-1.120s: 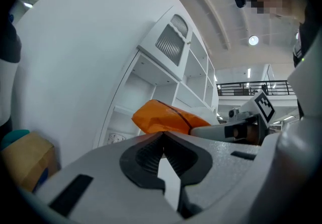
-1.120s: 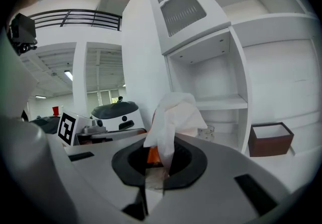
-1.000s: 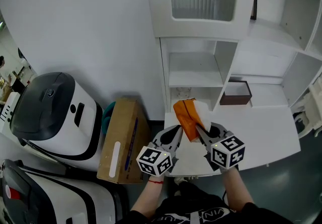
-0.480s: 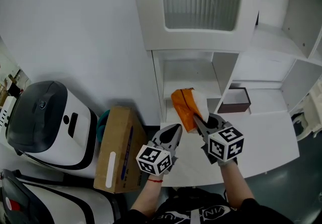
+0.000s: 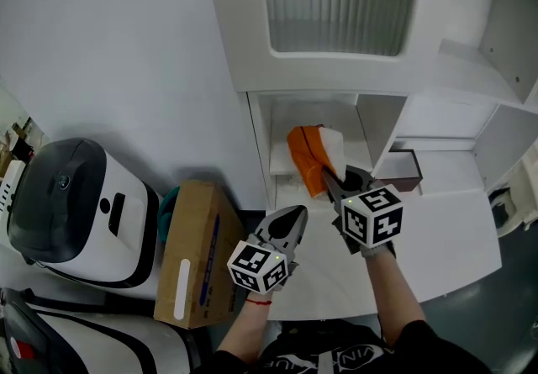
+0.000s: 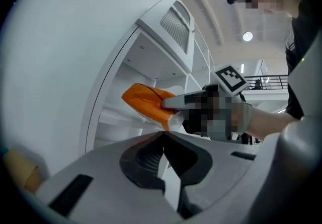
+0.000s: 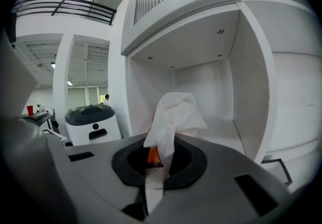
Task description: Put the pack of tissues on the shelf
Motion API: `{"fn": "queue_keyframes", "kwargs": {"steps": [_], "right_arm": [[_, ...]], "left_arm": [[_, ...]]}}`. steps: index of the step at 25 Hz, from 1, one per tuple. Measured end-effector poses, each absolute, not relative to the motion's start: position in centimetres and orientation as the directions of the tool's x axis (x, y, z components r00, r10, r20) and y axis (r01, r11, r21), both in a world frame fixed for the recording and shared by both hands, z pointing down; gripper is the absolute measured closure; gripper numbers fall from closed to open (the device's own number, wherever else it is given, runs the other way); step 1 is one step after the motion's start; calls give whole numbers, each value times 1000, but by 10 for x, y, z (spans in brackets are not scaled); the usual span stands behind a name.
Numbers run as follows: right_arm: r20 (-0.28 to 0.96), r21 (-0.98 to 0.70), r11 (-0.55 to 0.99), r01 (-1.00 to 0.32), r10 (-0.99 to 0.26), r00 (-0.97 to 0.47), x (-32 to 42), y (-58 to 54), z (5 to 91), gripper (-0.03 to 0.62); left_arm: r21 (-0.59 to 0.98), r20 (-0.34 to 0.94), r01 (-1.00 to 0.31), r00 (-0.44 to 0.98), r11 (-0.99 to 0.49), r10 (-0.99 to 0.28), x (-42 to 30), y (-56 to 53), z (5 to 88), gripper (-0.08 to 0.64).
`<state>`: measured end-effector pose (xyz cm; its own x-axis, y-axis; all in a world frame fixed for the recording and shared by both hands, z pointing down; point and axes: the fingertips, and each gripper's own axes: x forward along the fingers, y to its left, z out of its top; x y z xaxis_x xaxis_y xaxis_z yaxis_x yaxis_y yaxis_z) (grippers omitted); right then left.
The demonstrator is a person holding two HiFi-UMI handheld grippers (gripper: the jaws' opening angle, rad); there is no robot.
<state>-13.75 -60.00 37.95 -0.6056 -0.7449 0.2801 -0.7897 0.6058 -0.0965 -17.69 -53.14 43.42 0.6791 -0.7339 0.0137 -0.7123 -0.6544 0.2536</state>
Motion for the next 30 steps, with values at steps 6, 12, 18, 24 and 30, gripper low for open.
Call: {"fn": "queue_keyframes", "kwargs": {"steps": [6,12,18,24,30], "right_arm": [[284,-67,605,-794,-751,-596,-144,-627,378,575],[292,-36,624,-780,-740,-606,-155,-647,379,575],[294,-26,663,-748,-710,-640,-165,-656,383,566],[273,4,715,-699,-674,-687,-170,-654,380,475],[224,13,729,-684,-669,-709,-157,-647,368,399]], "left_arm": [[230,3,-695,701,-681,-714,-165,-551,426,554],[216,-1,-689,709,-692,-706,-157,-567,421,554],[206,-15,-697,699,-687,-715,-156,-580,417,554],[205,-31,-698,696,-686,-718,-154,-586,413,554],[221,-27,-705,686,-674,-727,-156,-592,415,554]]}}
